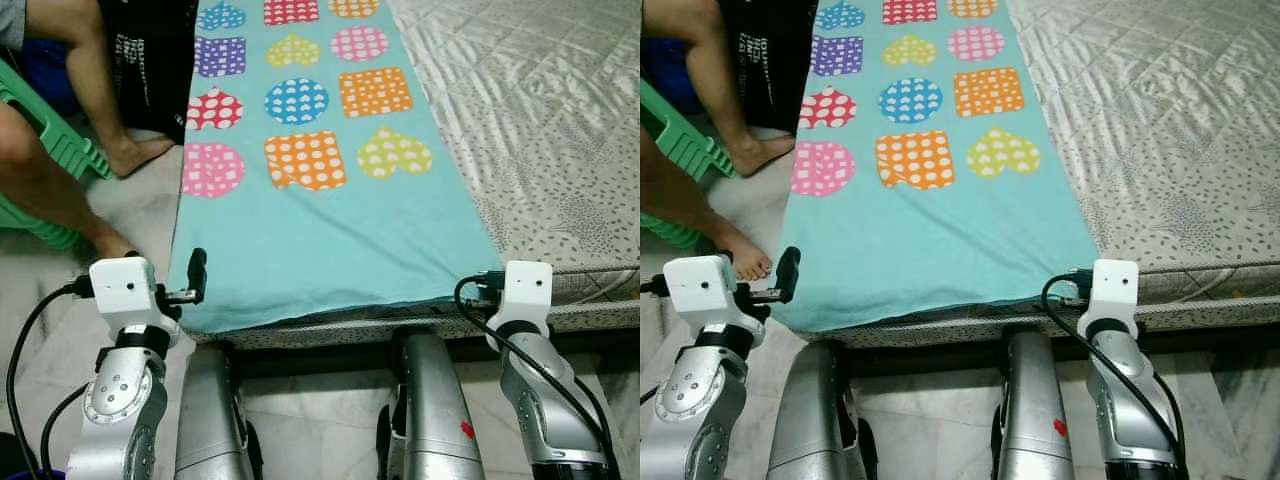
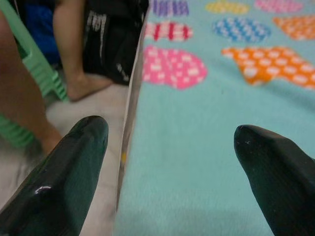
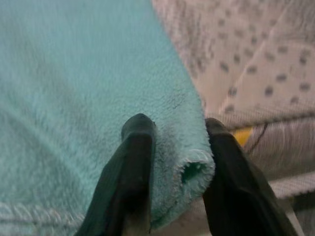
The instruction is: Clean up the room
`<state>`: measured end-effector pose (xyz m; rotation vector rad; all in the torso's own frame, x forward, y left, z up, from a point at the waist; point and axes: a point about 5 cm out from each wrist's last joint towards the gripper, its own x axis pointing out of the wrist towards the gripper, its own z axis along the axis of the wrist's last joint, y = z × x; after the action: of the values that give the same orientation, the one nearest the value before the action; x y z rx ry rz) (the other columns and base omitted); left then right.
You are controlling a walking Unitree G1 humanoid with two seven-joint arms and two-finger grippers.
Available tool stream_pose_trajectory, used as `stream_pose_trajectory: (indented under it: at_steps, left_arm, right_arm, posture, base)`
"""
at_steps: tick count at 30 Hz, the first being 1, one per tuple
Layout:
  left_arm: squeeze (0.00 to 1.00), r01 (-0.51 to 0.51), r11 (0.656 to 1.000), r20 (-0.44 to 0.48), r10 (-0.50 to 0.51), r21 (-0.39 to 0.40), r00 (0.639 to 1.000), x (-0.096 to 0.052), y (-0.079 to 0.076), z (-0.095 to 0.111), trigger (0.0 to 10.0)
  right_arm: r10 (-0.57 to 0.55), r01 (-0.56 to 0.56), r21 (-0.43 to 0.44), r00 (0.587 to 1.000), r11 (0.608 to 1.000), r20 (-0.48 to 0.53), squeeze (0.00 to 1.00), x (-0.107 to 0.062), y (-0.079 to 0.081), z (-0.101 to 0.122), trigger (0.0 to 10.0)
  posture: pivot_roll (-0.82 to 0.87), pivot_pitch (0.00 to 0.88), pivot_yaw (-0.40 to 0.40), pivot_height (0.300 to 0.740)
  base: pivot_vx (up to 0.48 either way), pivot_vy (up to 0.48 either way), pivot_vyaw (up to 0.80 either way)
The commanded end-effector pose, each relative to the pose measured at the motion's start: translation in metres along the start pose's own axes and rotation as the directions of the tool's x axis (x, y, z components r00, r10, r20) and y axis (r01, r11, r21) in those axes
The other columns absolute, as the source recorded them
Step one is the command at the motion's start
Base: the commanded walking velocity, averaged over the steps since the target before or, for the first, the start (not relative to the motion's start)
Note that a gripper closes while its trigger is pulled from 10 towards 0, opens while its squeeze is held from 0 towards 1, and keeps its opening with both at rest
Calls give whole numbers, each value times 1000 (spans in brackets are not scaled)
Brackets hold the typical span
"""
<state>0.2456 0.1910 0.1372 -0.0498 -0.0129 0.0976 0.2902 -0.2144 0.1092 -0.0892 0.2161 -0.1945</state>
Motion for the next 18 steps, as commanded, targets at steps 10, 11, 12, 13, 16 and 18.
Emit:
stream_pose_trajectory:
  at_steps: [10,11,12,13,16,18]
  left_arm:
    - [0,-89,996,-141,89,10,986,5,18,-26,10000]
    - [0,-105,994,-148,104,-4,984,7,21,-27,10000]
    - [0,-111,994,-149,108,-10,983,7,22,-28,10000]
    - [0,-115,993,-152,112,-10,982,8,23,-28,10000]
    - [0,-116,993,-162,115,0,980,9,25,-29,10000]
    - [0,-118,993,-172,116,-3,978,9,26,-30,10000]
  right_arm:
    - [-35,39,-22,988,999,151,996,9,-10,32,10000]
    - [-48,54,-32,984,998,174,961,10,-12,37,10000]
    - [-52,59,-35,982,998,183,761,10,-13,38,10000]
    - [-53,61,-35,980,998,192,678,10,-13,40,10000]
    - [-54,62,-33,976,998,212,357,11,-14,44,10000]
    - [-41,54,-50,969,997,243,275,11,-11,48,10000]
  posture:
    - [-68,226,66,497]
    - [-68,226,66,497]
    - [-68,226,66,497]
    - [-68,226,66,497]
    - [-77,225,67,497]
    - [-77,225,67,497]
  base:
    - [0,0,0]
    - [0,0,0]
    - [0,0,0]
    - [0,0,0]
    - [0,0,0]
    - [0,0,0]
